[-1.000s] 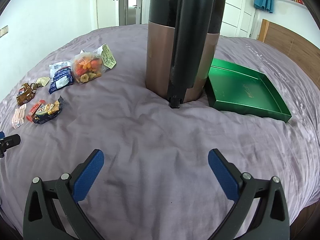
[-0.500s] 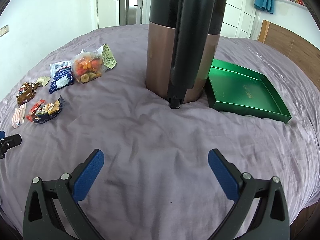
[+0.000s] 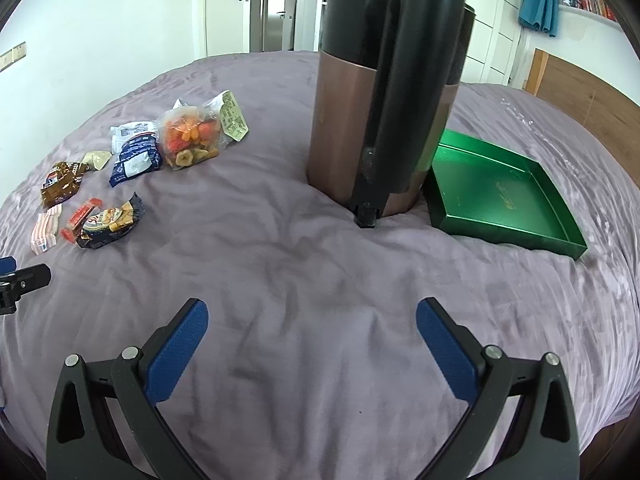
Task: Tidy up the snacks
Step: 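Grasp the pink-striped wrapper with left tool while right tool grasps the Danisa cookie pack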
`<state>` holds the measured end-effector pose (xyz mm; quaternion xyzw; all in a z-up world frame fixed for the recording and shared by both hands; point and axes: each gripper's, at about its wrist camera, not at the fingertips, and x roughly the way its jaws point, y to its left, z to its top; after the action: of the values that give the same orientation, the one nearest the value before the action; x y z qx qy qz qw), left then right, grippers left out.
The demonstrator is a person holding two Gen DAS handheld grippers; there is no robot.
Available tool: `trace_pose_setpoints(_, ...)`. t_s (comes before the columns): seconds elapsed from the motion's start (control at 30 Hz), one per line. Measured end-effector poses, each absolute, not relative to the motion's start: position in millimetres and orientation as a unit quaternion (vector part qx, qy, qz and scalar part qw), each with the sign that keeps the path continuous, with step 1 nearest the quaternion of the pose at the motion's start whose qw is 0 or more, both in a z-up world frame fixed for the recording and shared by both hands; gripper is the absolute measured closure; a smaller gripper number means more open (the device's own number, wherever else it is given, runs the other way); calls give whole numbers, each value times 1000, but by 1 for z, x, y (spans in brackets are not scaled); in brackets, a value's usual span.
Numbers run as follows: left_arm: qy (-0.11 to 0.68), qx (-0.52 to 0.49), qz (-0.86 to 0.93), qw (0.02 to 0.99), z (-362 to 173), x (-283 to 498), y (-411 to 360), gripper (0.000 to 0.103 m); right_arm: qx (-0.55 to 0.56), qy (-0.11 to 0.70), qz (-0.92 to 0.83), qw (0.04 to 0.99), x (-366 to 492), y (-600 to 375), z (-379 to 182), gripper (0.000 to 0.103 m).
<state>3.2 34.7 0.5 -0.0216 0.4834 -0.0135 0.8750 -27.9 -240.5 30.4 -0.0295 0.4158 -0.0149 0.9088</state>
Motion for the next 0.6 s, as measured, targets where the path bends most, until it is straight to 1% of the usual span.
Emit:
trace_pose_setpoints(0.17,472,-31,19,881,11,9,60,1,-31,414,35,909,-17,-220,37,0)
trace_pose_setpoints(0.33,468,-35,56,881,14,30,86,1,-49,401,117,908,2,-175,45,0)
trace_pose_setpoints(0.47,480,-47,66,873,4,48,91,1,-61,397,170,900,21,-141,44,0)
trace_pose_setpoints(0.6,500,-56,82,860,-15,65,91,1,-75,410,205,886,40,-118,32,0)
